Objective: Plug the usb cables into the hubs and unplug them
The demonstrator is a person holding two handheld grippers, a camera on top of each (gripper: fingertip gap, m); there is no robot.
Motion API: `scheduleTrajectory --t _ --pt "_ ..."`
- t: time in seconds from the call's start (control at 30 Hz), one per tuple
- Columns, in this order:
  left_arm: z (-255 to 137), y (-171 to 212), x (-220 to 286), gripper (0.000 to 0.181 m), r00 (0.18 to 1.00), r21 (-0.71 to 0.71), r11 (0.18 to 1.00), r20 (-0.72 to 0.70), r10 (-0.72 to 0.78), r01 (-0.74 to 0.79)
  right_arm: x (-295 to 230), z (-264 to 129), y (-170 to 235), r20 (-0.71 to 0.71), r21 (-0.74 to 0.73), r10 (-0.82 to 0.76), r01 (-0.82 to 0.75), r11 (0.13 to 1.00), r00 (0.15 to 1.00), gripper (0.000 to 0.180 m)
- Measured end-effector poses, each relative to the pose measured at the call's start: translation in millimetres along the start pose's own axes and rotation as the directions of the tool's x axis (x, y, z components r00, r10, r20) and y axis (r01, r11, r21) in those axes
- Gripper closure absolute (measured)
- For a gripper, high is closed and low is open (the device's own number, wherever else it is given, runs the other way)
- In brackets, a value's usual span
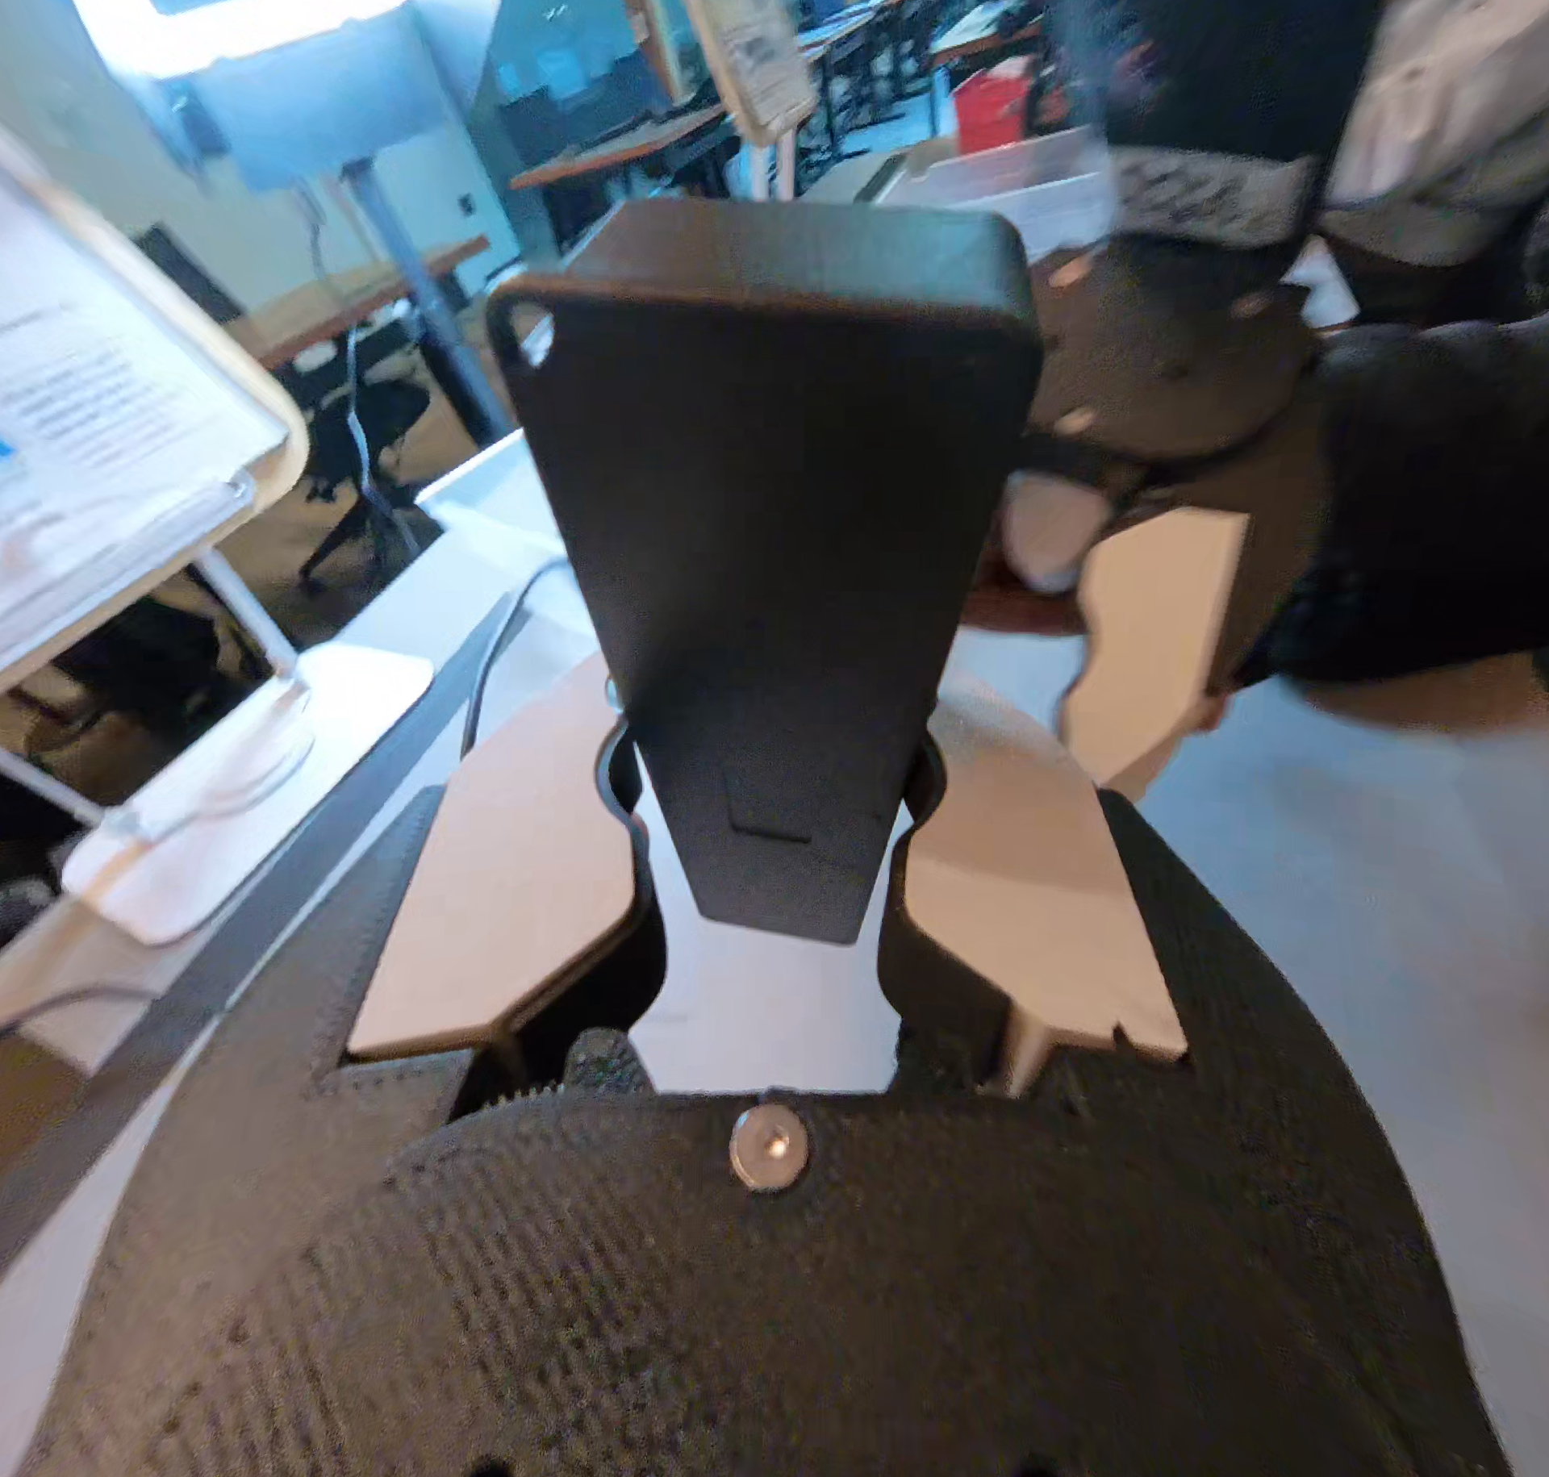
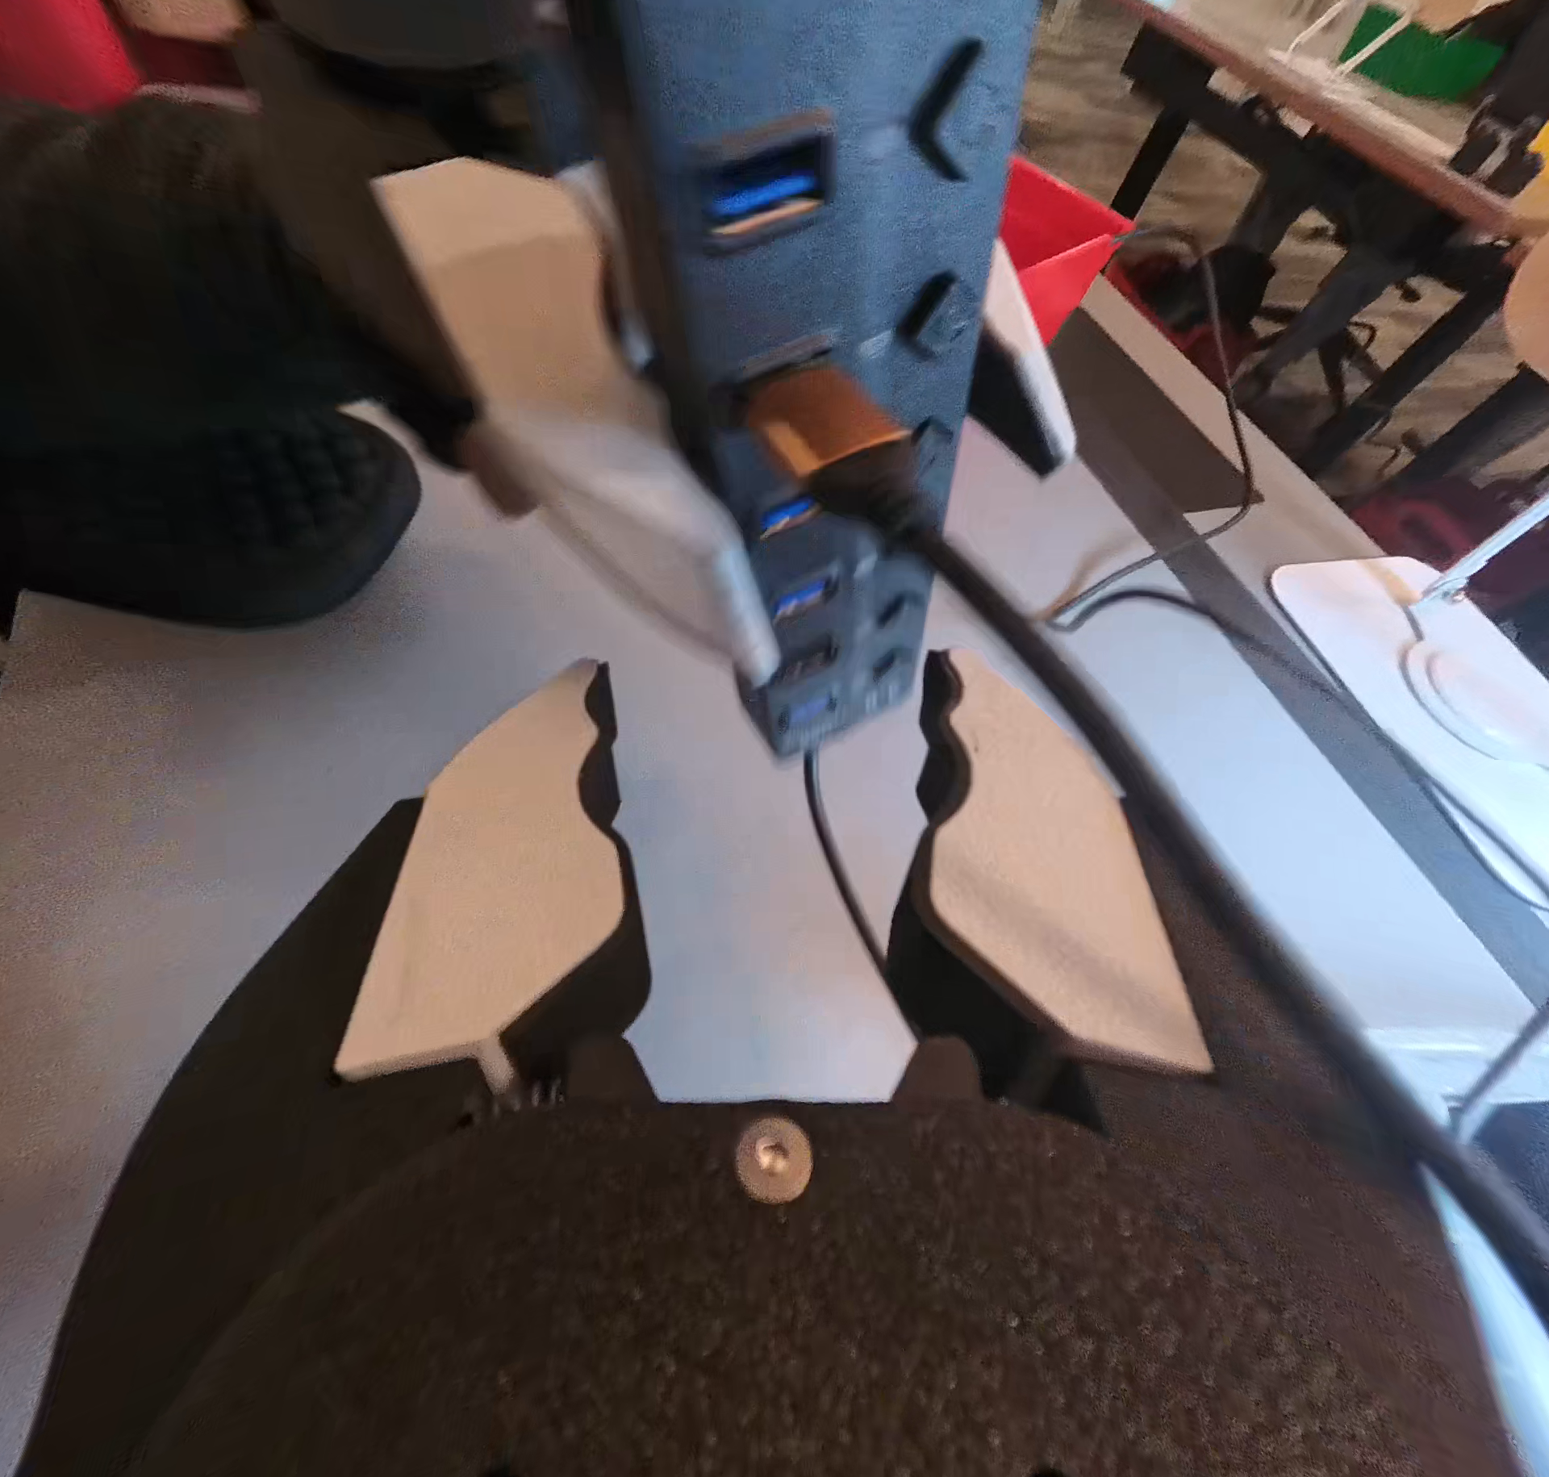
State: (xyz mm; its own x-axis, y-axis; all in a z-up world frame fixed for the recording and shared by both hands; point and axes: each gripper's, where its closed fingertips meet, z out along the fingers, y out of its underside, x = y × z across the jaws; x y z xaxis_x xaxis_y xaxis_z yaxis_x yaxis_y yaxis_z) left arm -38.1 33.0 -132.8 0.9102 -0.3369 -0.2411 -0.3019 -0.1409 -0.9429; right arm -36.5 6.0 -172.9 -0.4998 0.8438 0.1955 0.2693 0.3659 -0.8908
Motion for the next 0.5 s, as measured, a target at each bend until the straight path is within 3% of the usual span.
scheduleTrajectory --t 0.07,0.17,0.27,0.37,0.43,0.5 --pt "-9.1 14.9 -15.4 0.119 0.989 -0.012 0.989 -0.03 -0.145 0.145 -9.7 -4.1 4.8 0.06 -0.035 -0.026 0.028 0.999 0.998 0.109" --pt "-15.3 39.2 -29.8 0.119 0.959 -0.024 0.96 -0.043 -0.279 0.278 -50.8 -19.0 18.4 0.318 -0.136 -0.085 0.135 0.982 0.944 0.115" --pt "-11.8 64.9 -26.4 0.119 0.955 -0.107 0.953 -0.049 -0.291 0.285 -90.5 -54.3 -23.6 0.558 0.083 -0.13 0.1 0.992 0.82 0.123" --pt "-6.5 67.8 -11.0 0.119 0.957 -0.135 0.957 -0.102 -0.273 0.258 -56.6 -65.2 -64.8 0.44 0.176 -0.146 0.074 0.982 0.886 0.131" --pt "-5.4 59.7 1.1 0.119 0.957 -0.116 0.967 -0.154 -0.245 0.229 -15.4 -55.4 -59.8 0.262 0.077 -0.201 0.187 0.979 0.944 0.132" --pt "-4.4 55.6 9.3 0.119 0.964 -0.113 0.975 -0.164 -0.211 0.194 5.7 -43.4 -40.2 0.211 -0.079 -0.232 0.253 0.964 0.95 0.131"
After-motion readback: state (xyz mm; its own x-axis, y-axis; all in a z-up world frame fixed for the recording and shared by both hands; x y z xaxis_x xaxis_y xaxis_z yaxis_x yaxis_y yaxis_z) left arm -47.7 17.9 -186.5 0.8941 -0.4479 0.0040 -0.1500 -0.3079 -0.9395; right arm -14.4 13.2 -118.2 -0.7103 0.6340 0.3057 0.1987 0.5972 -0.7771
